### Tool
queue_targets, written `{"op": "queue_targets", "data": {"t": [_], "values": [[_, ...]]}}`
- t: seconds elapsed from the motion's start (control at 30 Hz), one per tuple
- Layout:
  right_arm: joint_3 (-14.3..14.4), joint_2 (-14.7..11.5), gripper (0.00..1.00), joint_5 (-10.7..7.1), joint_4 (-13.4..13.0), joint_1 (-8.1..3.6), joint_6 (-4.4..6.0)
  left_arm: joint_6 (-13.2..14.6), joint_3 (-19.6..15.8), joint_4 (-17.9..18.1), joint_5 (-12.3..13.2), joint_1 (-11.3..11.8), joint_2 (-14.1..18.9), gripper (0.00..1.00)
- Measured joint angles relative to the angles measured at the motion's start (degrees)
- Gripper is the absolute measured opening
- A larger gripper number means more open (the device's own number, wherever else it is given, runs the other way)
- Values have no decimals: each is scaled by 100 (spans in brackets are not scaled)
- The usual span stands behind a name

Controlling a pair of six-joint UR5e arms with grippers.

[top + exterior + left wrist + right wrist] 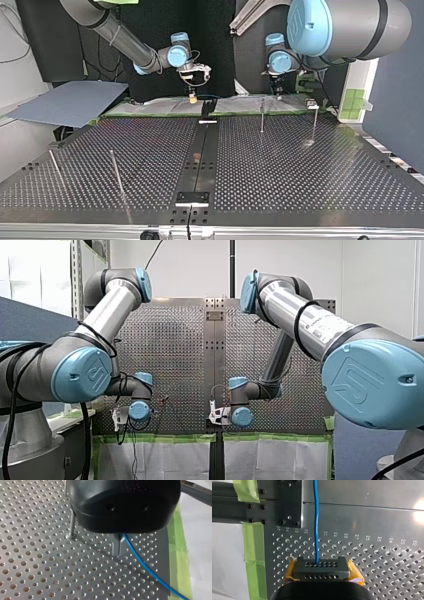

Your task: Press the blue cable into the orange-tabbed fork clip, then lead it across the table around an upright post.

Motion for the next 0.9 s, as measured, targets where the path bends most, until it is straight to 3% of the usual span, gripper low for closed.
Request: {"op": "queue_targets", "data": {"t": [0.3,0.63,0.9], "values": [[1,-2,0,275,171,9,-102,94,-13,-14,-7,-60,40,0],[9,-1,0,326,185,46,-144,189,-404,330,1,-108,252,0],[10,-2,0,330,138,50,-157,212,-430,416,19,-91,264,0]]}}
